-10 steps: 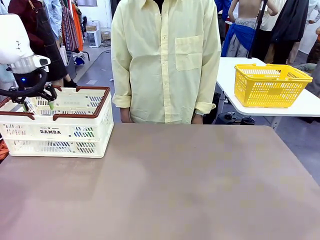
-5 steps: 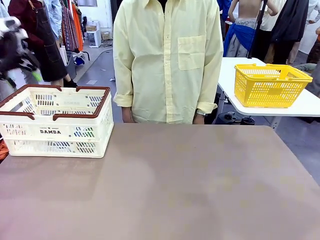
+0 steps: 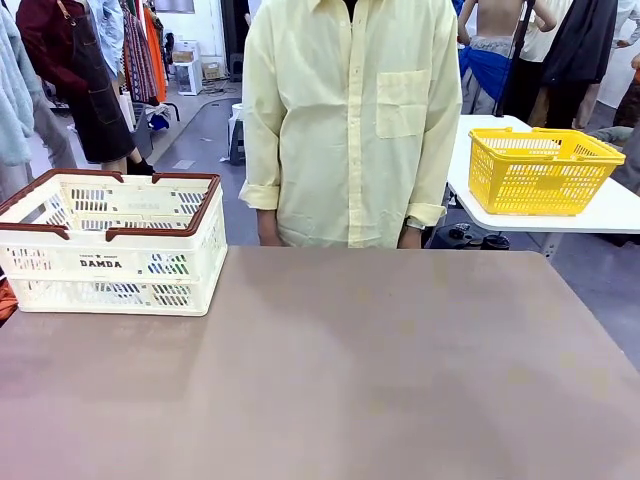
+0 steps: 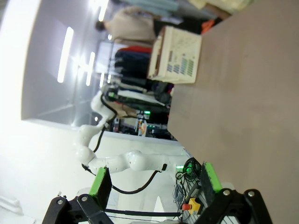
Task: Place the drinks into the Shopping basket.
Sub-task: Pick up one drink and place it into the Shopping basket.
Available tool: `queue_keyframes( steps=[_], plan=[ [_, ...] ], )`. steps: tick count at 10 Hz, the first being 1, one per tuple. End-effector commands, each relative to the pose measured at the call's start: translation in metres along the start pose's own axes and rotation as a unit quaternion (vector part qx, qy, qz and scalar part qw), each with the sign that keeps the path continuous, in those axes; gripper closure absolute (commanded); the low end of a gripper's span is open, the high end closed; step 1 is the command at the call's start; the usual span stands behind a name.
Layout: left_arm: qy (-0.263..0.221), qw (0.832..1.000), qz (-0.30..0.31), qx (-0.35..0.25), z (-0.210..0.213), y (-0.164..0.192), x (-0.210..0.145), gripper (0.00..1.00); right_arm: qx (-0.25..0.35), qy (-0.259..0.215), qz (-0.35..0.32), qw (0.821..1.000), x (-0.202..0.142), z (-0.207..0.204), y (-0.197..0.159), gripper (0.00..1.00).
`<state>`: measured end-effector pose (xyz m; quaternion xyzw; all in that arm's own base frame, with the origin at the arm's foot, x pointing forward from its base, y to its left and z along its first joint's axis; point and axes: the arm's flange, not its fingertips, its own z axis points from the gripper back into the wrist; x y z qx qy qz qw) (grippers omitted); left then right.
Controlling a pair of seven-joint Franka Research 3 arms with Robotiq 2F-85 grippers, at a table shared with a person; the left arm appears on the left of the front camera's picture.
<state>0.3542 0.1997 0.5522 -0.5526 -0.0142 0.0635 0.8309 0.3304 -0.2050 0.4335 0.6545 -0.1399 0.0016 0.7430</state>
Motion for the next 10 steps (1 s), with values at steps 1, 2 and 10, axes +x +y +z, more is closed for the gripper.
queue_keyframes(
  steps=[1,2,10],
  plan=[
    [0.020,0.998,0.019,-0.047,-0.006,0.024,0.033,0.00,0.004,-0.004,-0.006,1.000,0.002,-0.001,0.007,0.00],
    [0.000,1.000,0.000,0.000,0.000,0.000,0.000,0.00,0.004,-0.004,-0.006,1.000,0.002,-0.001,0.007,0.00],
    [0.000,1.000,0.000,0.000,0.000,0.000,0.000,0.00,0.004,-0.004,-0.006,1.000,0.002,-0.001,0.007,0.00]
  ],
)
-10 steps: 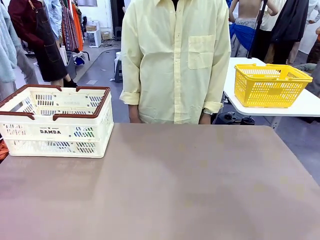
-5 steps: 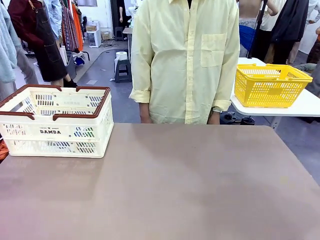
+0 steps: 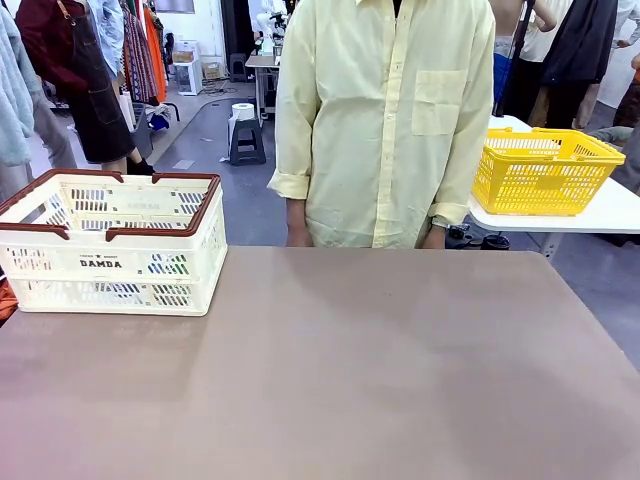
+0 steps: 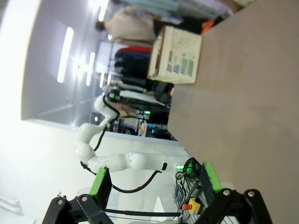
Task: Place the drinks into the Shopping basket.
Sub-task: Pick up one drink and place it into the Shopping basket.
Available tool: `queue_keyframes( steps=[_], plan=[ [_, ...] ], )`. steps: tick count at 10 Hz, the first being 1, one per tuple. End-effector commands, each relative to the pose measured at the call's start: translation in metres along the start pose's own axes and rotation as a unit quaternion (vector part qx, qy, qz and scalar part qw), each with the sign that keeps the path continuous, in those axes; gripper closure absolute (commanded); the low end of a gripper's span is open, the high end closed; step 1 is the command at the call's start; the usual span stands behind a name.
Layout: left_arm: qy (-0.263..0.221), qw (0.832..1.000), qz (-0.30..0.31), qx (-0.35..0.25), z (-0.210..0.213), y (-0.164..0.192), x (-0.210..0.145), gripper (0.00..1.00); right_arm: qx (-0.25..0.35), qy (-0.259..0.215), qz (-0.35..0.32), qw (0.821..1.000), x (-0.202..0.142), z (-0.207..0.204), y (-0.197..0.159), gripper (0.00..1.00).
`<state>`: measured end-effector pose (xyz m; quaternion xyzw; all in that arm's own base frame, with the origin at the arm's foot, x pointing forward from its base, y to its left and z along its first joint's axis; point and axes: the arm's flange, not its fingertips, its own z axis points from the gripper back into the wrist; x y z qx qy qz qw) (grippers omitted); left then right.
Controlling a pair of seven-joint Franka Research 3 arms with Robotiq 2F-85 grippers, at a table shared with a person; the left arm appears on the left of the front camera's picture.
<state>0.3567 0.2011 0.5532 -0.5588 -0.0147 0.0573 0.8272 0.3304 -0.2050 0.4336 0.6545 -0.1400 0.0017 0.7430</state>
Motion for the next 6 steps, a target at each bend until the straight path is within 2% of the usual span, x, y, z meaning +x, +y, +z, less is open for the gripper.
queue_keyframes(
  steps=[1,6],
  plan=[
    [-0.003,1.000,0.005,0.007,-0.0015,0.0006,-0.0026,0.00,0.004,-0.004,-0.006,1.000,0.0021,-0.0012,0.0065,0.00],
    [-0.003,1.000,0.005,0.007,-0.0015,0.0006,-0.0026,0.00,0.004,-0.004,-0.006,1.000,0.0021,-0.0012,0.0065,0.00]
  ],
)
